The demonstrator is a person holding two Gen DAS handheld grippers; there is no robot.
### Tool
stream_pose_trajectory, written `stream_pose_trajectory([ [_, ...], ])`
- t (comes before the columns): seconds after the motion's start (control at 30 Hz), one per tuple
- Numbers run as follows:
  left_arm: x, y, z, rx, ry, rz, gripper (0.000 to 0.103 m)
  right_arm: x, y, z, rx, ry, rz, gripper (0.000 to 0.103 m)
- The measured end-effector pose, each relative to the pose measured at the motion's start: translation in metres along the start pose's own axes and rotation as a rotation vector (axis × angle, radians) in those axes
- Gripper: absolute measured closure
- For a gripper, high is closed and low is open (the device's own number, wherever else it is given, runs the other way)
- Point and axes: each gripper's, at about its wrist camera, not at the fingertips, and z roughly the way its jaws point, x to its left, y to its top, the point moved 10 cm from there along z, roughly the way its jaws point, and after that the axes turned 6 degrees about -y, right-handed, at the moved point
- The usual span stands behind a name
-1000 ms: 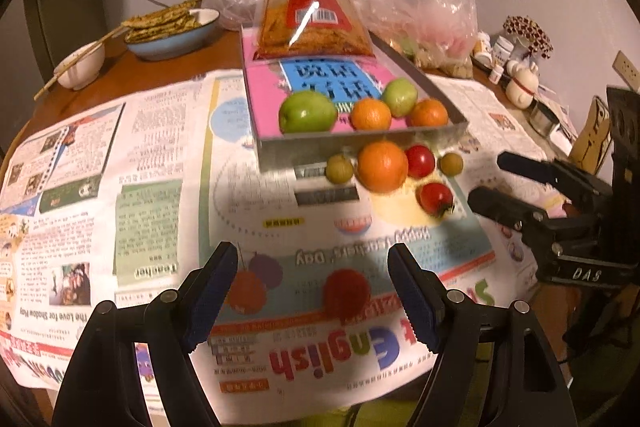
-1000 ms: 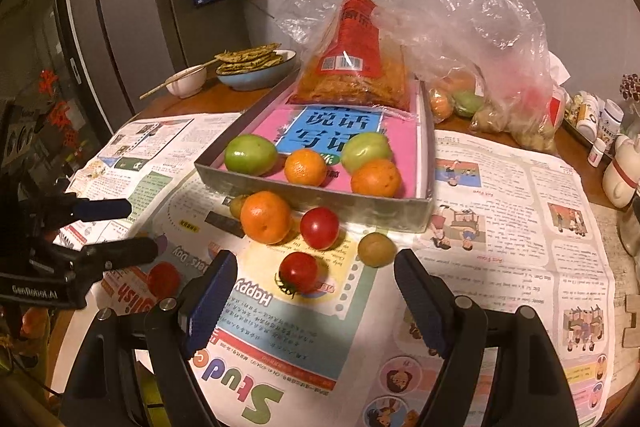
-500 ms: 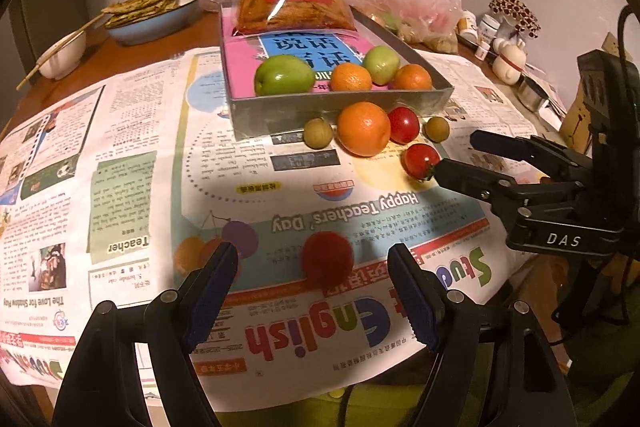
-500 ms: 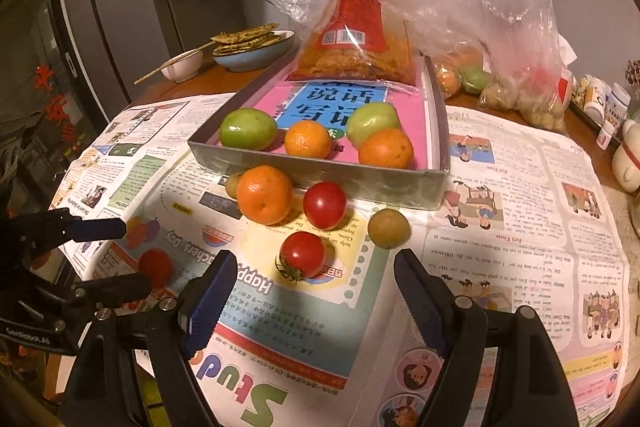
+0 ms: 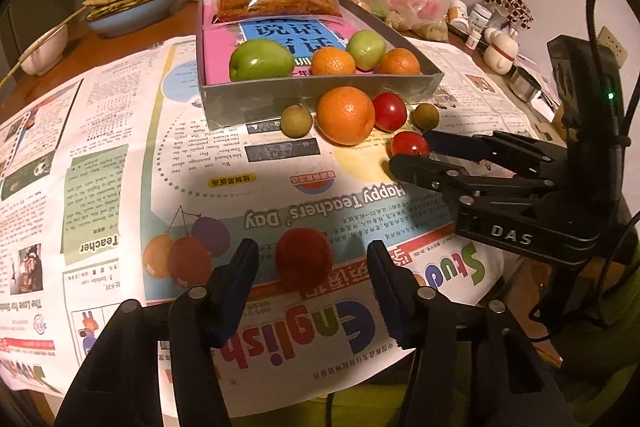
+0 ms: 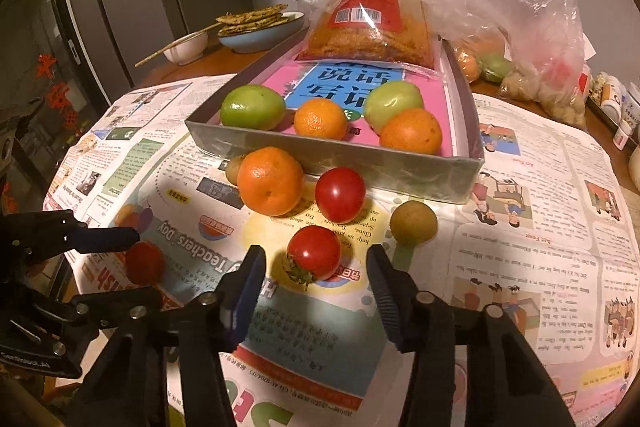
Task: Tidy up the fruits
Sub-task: 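Grasp a red tomato with the left tool while the right tool grasps a red cherry tomato, then carry the red tomato with the left tool while the right tool carries the cherry tomato over the tray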
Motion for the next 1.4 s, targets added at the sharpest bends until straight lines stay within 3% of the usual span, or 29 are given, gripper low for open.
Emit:
stream_pose_trajectory([
  [0.13, 0.000, -0.001, 0.003, 0.005, -0.003, -0.003, 0.049, 0.002, 0.000, 0.004, 0.000, -0.005, -0.016, 0.068],
  [0.2, 0.000, -0.001, 0.004, 0.011, -0.004, -0.004, 0.056, 0.003, 0.001, 0.004, -0.004, -0.003, -0.022, 0.073],
  [0.43, -0.001, 0.001, 0.007, 0.010, 0.006, 0.012, 0.060, 0.002, 0.000, 0.003, -0.006, 0.006, -0.021, 0.074],
  [0.7, 0.002, 0.003, 0.008, 0.003, 0.048, 0.031, 0.073, -0.002, 0.001, -0.005, -0.023, 0.025, 0.000, 0.074],
  [1.13, 0.004, 0.003, 0.007, 0.001, 0.054, 0.016, 0.073, -0.009, 0.003, -0.014, -0.047, 0.044, 0.036, 0.074],
  [1.4, -0.003, 0.036, -0.006, -0.060, 0.051, 0.017, 0.073, -0.021, 0.010, -0.025, -0.077, 0.052, 0.065, 0.074],
])
